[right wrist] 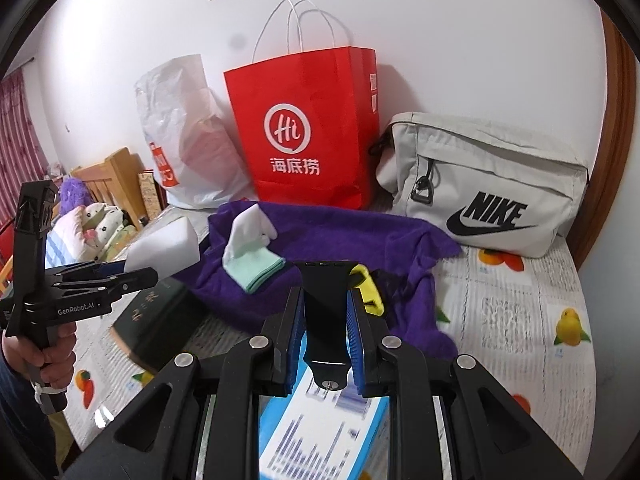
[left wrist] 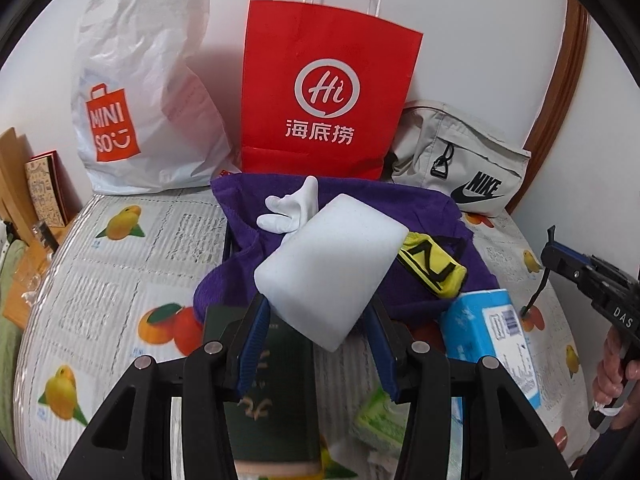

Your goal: Organize soft objects

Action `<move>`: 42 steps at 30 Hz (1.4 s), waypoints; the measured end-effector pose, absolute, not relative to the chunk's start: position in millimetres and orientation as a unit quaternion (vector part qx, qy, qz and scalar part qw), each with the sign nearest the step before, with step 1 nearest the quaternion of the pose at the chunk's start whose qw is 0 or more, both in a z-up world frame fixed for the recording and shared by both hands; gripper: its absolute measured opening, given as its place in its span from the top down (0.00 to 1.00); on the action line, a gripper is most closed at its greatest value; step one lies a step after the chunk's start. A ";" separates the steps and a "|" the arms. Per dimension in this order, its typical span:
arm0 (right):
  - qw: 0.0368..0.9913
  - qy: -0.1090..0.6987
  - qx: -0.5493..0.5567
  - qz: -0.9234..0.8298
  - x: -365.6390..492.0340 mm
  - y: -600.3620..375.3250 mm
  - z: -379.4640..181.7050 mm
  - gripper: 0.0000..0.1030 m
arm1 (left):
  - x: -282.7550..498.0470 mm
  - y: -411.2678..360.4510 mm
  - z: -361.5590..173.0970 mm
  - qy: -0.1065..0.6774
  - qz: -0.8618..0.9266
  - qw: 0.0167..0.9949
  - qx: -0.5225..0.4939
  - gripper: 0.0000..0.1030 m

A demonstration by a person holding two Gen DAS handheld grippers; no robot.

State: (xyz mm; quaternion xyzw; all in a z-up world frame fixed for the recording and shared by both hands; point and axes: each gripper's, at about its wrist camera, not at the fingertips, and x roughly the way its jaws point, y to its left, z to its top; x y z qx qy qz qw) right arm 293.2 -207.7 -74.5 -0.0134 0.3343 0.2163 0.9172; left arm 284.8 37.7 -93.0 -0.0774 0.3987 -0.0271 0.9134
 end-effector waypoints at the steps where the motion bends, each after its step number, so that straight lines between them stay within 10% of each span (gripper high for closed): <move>1: 0.917 0.335 -0.017 0.216 299.1 -205.9 -75.3 0.80 | 288.3 38.3 -94.6 0.400 -0.028 0.913 -0.077 0.55; 42: 0.878 0.423 -0.063 0.215 435.3 -190.0 -152.4 0.79 | 375.0 50.0 -144.7 0.469 -0.049 0.879 -0.062 0.52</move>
